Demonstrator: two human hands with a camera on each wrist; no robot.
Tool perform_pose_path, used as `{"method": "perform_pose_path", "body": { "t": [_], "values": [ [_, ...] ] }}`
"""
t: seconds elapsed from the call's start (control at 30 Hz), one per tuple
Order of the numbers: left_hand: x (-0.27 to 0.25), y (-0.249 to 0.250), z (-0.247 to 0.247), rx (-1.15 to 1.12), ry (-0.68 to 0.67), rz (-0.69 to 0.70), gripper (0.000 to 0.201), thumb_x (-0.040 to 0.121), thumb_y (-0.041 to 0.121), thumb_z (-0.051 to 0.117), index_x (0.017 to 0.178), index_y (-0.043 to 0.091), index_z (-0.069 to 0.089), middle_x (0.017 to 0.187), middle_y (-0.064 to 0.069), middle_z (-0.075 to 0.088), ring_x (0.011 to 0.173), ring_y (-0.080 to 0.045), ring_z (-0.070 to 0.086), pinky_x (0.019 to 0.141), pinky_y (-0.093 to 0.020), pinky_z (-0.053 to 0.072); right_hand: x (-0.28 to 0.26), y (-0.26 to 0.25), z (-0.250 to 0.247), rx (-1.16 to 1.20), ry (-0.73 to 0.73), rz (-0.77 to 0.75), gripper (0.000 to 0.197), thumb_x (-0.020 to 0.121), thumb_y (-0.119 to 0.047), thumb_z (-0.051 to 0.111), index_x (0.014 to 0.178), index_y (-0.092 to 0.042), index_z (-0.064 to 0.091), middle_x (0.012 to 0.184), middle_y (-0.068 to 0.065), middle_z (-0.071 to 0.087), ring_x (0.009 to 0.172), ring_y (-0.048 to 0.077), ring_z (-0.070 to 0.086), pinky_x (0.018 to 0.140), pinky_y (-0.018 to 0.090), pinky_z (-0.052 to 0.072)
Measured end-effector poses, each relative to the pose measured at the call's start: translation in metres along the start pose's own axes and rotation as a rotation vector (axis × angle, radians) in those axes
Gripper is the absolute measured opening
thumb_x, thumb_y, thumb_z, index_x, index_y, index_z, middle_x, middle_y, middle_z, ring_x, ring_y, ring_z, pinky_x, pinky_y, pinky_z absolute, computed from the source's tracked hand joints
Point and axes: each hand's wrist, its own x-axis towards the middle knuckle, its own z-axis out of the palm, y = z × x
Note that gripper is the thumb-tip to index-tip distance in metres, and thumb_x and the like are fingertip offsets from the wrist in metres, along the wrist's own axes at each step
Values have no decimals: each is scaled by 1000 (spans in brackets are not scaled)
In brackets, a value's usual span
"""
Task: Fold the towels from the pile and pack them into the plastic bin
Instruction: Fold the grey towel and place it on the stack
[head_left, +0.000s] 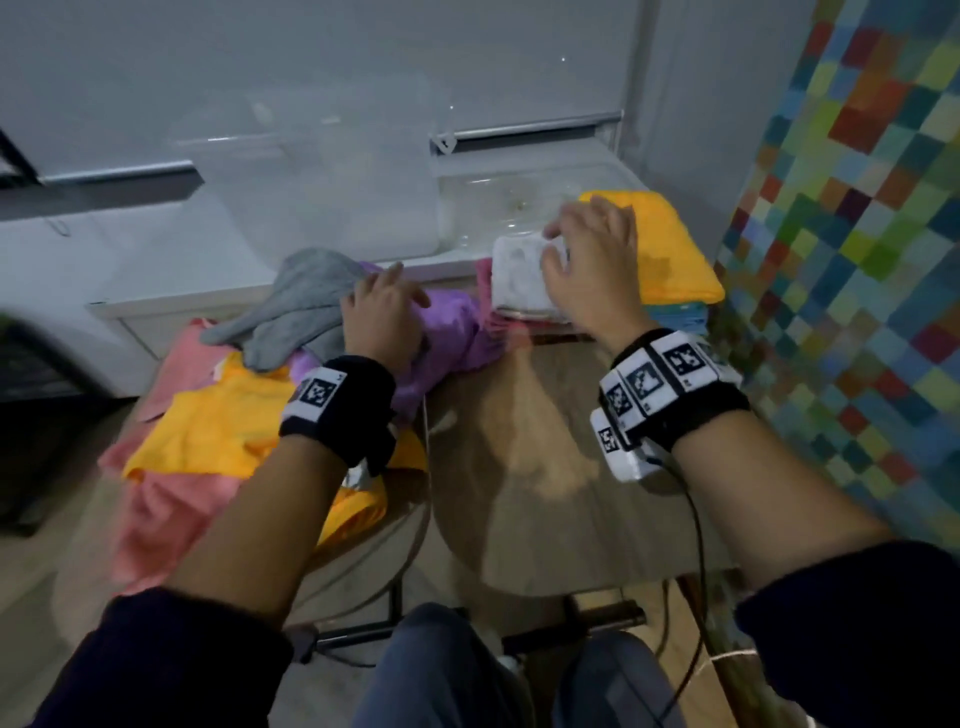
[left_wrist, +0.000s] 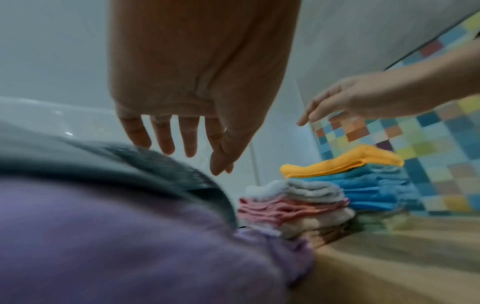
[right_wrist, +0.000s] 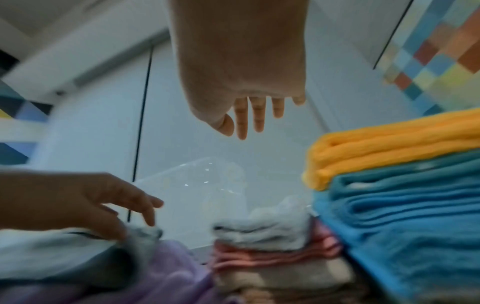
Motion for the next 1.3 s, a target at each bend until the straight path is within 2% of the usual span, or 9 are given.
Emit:
{"method": "perform_pose_path", "body": {
  "t": [0.17,0.47,0.57,0.7,0.8,0.93,1.07,1.2,1.3],
  "values": [
    [0,-28,-10,70,-18,-48,31,85,16,54,115,16,58,121,-17,59,116,-34,48,95,-39,31,-22,-51,25,88,-182,-54,31,77,-27,42,87,-12,68,107,6,65,115,31,49,106,48,29],
    [-2,-15,-45,-183,220,125,20,95,21,44,104,9,56,98,-19,65,99,-36,57,92,-38,31,-47,-80,23,260,-316,-23,35,89,-22,56,122,-12,55,124,9,58,117,29,46,99,38,38],
    [-17,-3,-71,-515,216,304,21,88,21,45,98,6,56,82,-2,61,82,-25,60,81,-37,43,-44,-98,15,475,-313,82,48,85,-25,63,128,-11,47,122,13,59,112,28,54,93,38,45],
    [-40,11,-97,-734,252,379,14,87,13,48,95,4,54,73,5,48,65,-1,45,66,-15,37,-49,-117,-11,727,-278,240,9,92,-8,52,85,-8,58,79,9,61,69,6,59,62,21,46],
    [-59,15,-116,-856,186,416,17,87,21,56,98,13,46,72,8,47,60,3,45,61,-13,34,-56,-112,-37,820,-142,253,14,95,-6,45,96,-10,58,97,14,64,90,22,62,78,33,49],
    [-86,24,-138,-600,126,458,57,60,47,79,100,21,48,85,9,50,75,-6,49,66,-22,37,-75,-101,-75,744,44,202,19,90,-10,42,80,-21,53,89,14,62,85,28,59,74,43,49],
    [-103,38,-145,-297,244,401,39,75,23,62,111,19,50,107,3,57,99,-21,54,72,-27,34,-88,-89,-102,666,84,211,20,96,-11,40,91,-3,58,86,12,57,82,18,51,72,31,41],
    [-112,41,-150,-283,333,433,38,76,11,49,114,17,51,116,-1,56,104,-23,51,76,-31,35,-90,-61,-124,756,236,329,16,94,-19,42,87,-20,56,100,13,61,98,26,58,90,40,48],
    [-110,31,-150,-296,389,346,36,78,8,44,110,17,55,115,-2,59,106,-25,52,79,-34,38,-98,-49,-141,705,131,295,26,90,-28,56,81,-3,59,81,15,56,76,23,53,71,36,46]
  ]
}}
